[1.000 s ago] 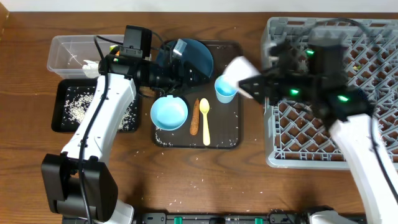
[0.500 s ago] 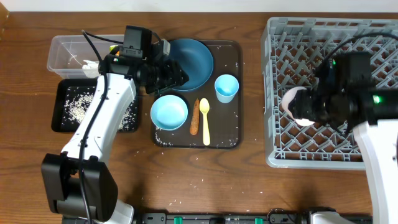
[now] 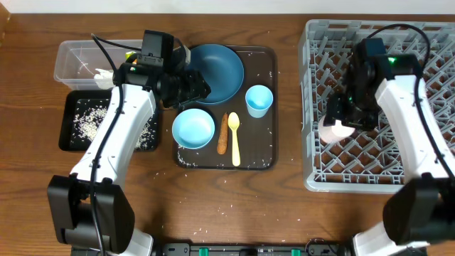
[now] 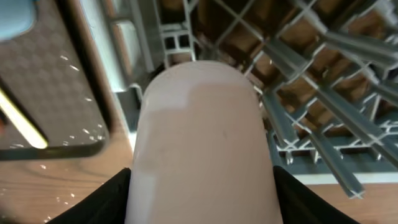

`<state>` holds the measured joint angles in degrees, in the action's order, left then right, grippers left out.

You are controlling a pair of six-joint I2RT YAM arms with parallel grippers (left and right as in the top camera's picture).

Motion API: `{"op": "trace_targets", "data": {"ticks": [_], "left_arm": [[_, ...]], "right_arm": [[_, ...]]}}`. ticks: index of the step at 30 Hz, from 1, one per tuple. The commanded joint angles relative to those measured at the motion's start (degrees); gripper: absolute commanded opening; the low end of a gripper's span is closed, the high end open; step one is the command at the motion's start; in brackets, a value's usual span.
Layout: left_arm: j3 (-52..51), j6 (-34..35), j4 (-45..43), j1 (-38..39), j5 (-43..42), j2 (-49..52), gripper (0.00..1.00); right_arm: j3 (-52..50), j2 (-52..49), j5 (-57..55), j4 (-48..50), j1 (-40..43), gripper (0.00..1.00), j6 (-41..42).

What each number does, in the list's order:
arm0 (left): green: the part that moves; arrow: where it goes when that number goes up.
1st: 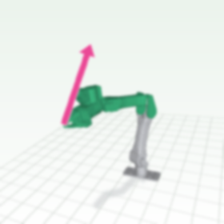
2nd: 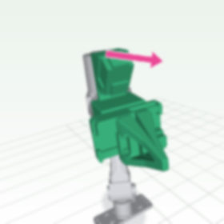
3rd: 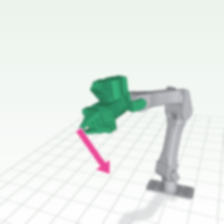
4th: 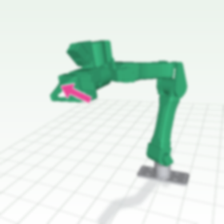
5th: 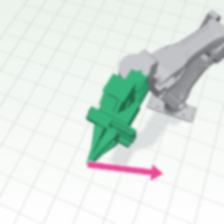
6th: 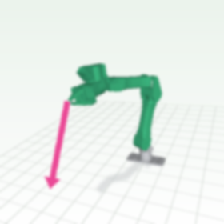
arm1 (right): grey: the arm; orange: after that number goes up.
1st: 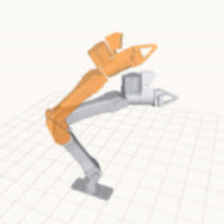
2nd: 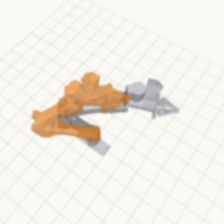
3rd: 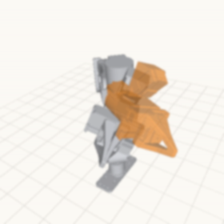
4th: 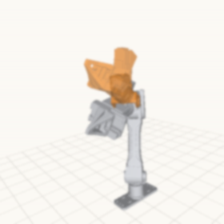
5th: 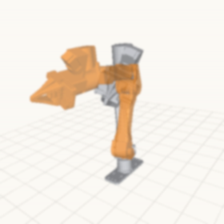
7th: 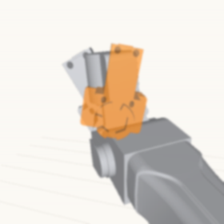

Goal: Sort waste into correct bins and load items into the dishwasher rack
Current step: 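Place pink cup upside down in dishwasher rack with right gripper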

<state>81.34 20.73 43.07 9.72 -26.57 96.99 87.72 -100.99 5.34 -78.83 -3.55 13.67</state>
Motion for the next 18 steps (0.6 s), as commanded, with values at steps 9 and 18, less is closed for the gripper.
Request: {"op": "trace_targets", "data": {"ticks": [9, 18], "left_arm": [[-0.55, -2.05, -0.44, 3.04, 2.86, 0.15, 0.49], [-0.55, -2.64, -1.42, 8.63, 9.86, 0.15, 0.54]], "right_arm": [[-1.16, -5.01, 1.11, -0.33, 0.37, 0.54, -3.28], [3.13, -4.74, 1.11, -1.51, 0.92, 0.88, -3.48]]}}
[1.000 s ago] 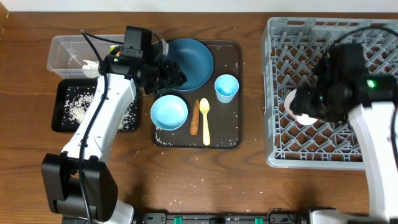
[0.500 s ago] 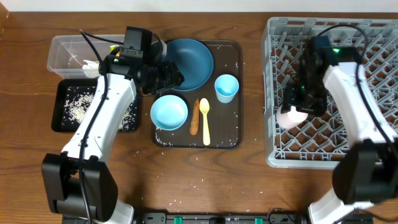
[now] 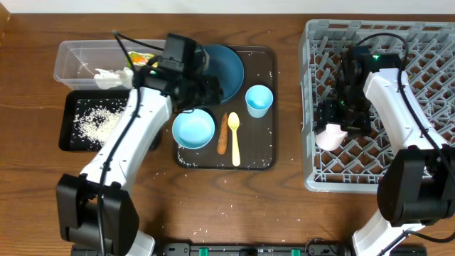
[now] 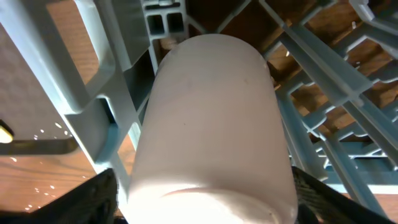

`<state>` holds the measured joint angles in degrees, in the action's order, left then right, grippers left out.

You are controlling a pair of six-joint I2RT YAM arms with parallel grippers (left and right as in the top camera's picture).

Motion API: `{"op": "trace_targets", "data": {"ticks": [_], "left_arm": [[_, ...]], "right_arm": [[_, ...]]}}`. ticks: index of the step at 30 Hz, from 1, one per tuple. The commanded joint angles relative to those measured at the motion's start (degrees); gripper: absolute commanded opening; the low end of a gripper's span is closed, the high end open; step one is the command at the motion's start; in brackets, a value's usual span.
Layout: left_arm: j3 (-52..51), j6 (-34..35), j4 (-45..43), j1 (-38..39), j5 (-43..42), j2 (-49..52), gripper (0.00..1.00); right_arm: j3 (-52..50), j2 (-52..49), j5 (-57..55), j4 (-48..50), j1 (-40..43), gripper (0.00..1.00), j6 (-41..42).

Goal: Sort waste into correct bins and load items into the dishwasher rack
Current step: 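Place pink cup upside down in dishwasher rack with right gripper, then grasp blue cup with left gripper and lift it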

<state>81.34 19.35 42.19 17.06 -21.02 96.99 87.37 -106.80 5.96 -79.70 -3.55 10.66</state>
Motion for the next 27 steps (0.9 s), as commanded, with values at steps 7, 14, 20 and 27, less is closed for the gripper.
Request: {"op": "trace_targets", "data": {"ticks": [7, 14, 20, 27], "left_arm": [[-0.55, -1.55, -7.43, 5.53, 8.63, 1.88, 0.58], [-0.55, -1.53, -18.45, 9.46, 10.19, 8.50, 0.64], [-0.55, -1.51, -20.35, 10.78, 10.40, 13.27, 0.64], [-0.55, -0.11, -20.31, 11.06, 10.40, 16.28, 0.48]], "right_arm": [[17.11, 2.43, 0.48, -4.90, 0.94, 0.91, -1.55], [20.61, 4.94, 0.26, -4.11, 0.90, 0.89, -2.60], [20.44, 4.92, 0.24, -4.04, 0.90, 0.89, -3.06], [20.44, 4.92, -0.15, -3.67, 0.92, 0.88, -3.52]]}}
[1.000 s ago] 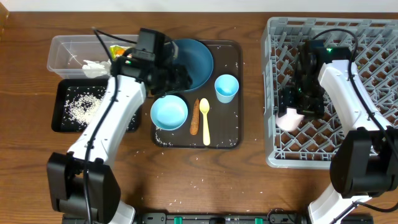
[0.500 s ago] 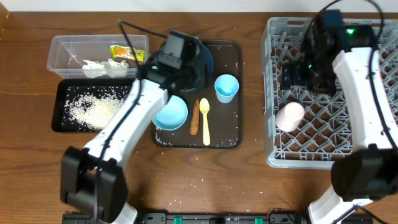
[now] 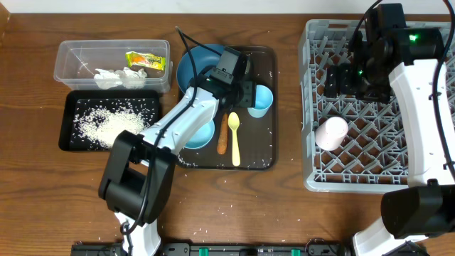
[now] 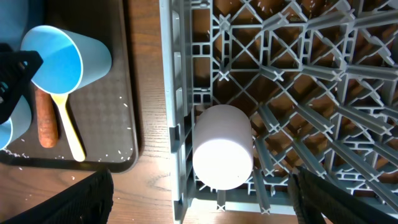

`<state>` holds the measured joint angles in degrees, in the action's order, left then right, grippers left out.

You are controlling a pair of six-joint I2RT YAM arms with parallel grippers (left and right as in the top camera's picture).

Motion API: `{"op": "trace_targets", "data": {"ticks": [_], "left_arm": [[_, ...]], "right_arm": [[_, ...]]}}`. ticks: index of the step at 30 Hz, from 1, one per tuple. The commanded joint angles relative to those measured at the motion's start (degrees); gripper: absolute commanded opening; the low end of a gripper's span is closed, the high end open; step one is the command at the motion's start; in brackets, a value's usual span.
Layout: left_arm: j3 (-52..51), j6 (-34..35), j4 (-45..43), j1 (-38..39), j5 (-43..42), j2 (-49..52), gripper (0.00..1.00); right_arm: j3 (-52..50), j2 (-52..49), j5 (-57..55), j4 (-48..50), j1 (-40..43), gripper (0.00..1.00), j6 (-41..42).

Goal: Sort waste into correct bins and load items into the dishwasher rack
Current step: 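Grasp blue cup with left gripper and lift it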

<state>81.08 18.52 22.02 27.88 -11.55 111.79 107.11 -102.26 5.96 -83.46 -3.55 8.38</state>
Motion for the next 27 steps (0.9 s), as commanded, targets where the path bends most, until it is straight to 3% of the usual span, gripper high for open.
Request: {"op": "trace_targets", "data": {"ticks": [1, 11, 16, 21, 27], "left_arm": [[-0.28, 1.57, -0.13, 0.24, 0.90, 1.84, 0.44], [-0.17, 3.98, -0.04, 0.98, -0.31, 2.03, 0.07], [0.00, 5.90, 0.42, -0.61, -6.54, -1.51, 0.06], [0.04, 8.35, 1.49, -6.27, -21.27, -6.99, 0.06], [0.04, 9.60, 1.57, -15.61, -48.04, -9.60, 0.06]], "right_arm": [[0.70, 0.37, -0.15, 0.09, 0.92, 0.88, -1.25], [0.70, 0.37, -0.13, 0.39, 0.92, 0.88, -1.40], [0.70, 0.37, 0.24, 0.79, 0.90, 0.87, -1.49], [0.04, 0.37, 15.17, 4.66, 0.85, 0.87, -10.19], [-2.47, 0.37, 37.35, 11.93, -0.04, 0.87, -21.07]]}}
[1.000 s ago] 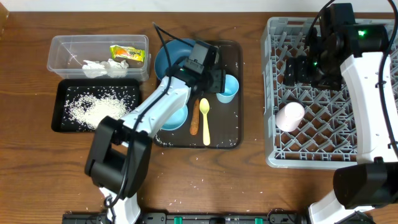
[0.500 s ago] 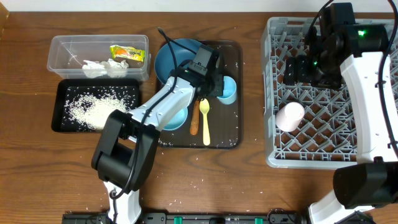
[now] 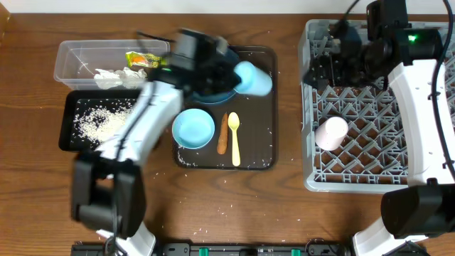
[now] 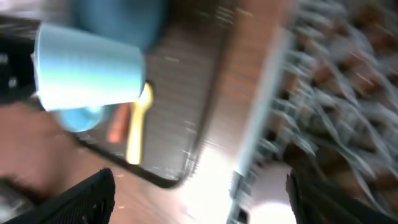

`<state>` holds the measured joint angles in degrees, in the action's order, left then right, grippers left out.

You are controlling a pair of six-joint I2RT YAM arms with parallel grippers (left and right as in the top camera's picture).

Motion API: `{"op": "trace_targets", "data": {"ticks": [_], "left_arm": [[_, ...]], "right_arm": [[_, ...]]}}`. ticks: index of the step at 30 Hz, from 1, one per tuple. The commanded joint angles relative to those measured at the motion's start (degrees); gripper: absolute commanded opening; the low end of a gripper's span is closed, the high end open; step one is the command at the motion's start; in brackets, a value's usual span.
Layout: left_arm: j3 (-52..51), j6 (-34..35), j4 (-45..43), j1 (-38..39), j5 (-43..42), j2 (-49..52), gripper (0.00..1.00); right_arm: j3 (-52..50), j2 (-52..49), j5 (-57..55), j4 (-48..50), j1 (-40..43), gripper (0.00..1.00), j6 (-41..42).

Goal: Sort waste into correct bins and load items into the dishwasher rack
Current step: 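Grasp blue cup with left gripper and lift it, then hand blue cup from left gripper to right gripper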

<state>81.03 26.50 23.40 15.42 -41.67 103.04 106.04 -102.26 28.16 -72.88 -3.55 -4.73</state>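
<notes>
A light blue cup (image 3: pixel 253 78) hangs tipped on its side over the dark tray's (image 3: pixel 263 153) far right part, with my left gripper (image 3: pixel 229 76) shut on it. In the blurred right wrist view the same blue cup (image 4: pixel 90 67) shows at upper left. On the tray lie a big blue bowl (image 3: pixel 213 91), a small blue bowl (image 3: pixel 193 129), an orange stick (image 3: pixel 222 133) and a yellow spoon (image 3: pixel 234 139). A white cup (image 3: pixel 332 131) stands mouth down in the grey rack (image 3: pixel 309 163). My right gripper (image 3: pixel 318 69) hovers open and empty over the rack's far left corner.
A clear bin (image 3: pixel 71 60) holding a wrapper and crumpled paper sits at the far left. In front of it is a black tray (image 3: pixel 71 139) of spilled rice. Rice grains dot the wooden table near the dark tray's front.
The blue cup stood on the tray with my left gripper at it; now it is lifted and tipped sideways in that gripper. My right gripper has shifted left over the rack's edge.
My right gripper held the white cup at the rack's left side, then lower among the tines, then had let it go and stood open higher up. My left gripper went from the big bowl to the blue cup, which it now holds above the tray.
</notes>
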Motion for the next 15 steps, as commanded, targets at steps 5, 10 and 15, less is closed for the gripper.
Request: {"op": "trace_targets", "data": {"ticks": [5, 10, 15], "left_arm": [[0.09, 2.80, 0.24, -7.72, -33.66, -0.83, 0.06], [0.09, 3.10, 0.26, -8.44, -40.81, -0.83, 0.06], [0.09, 3.65, 0.26, -8.04, -43.45, -0.83, 0.06]], "right_arm": [[-3.39, 0.37, 27.63, 5.64, -2.03, 0.86, -14.84], [-4.98, 0.37, 33.81, 8.85, -5.01, 0.86, -19.71], [-6.91, 0.37, 33.81, 13.27, -8.26, 0.86, -19.76]]}}
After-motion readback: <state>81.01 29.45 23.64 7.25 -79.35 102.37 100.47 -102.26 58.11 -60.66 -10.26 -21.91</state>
